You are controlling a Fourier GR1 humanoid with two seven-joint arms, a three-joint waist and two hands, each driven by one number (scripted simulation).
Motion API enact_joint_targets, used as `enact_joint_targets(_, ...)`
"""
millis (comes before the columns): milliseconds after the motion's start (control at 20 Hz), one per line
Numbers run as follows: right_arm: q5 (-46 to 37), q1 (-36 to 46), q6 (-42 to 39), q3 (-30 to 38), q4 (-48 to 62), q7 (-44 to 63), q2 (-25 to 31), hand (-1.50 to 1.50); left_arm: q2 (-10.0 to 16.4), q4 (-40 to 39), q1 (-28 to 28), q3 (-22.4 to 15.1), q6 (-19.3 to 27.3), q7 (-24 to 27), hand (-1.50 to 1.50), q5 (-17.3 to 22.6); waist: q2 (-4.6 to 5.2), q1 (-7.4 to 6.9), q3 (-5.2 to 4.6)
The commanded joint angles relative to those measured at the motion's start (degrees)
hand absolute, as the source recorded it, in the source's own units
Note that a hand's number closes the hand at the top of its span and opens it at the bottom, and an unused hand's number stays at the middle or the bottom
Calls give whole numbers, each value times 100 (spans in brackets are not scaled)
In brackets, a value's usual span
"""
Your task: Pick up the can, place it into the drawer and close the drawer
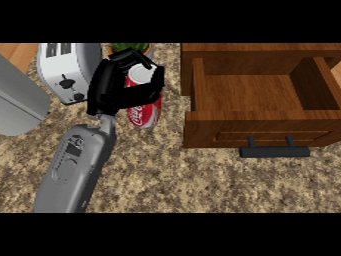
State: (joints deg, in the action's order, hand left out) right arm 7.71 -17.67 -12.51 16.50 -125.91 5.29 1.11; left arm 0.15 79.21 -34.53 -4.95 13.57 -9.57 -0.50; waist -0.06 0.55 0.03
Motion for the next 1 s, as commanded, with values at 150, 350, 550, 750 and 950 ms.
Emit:
enact_joint_targets(150, -95, 348, 82, -36, 33, 212, 63, -150, -15, -299, -1464, -456, 744, -734, 150, 3, 8, 16, -1)
enact_joint_targets(350, -73, -80, -127, -55, 110, -164, -77, -150, -15, -1089, -2179, -552, 1033, -670, 150, 172, 10, 65, 1)
enact_joint_targets(550, -247, 126, -76, -32, 486, -409, -92, -150, -15, -1587, -2798, -895, 1625, -778, 150, 475, 17, 86, 2)
enact_joint_targets(750, 19, 372, -82, 256, 524, -188, 176, -150, -15, -2122, -3529, -516, 1359, -935, 150, 436, 19, 49, 2)
enact_joint_targets(950, 5, 171, -30, 65, -63, 242, 84, -150, -15, -2815, -4029, -818, 1651, -790, 150, 845, 22, 124, 1)
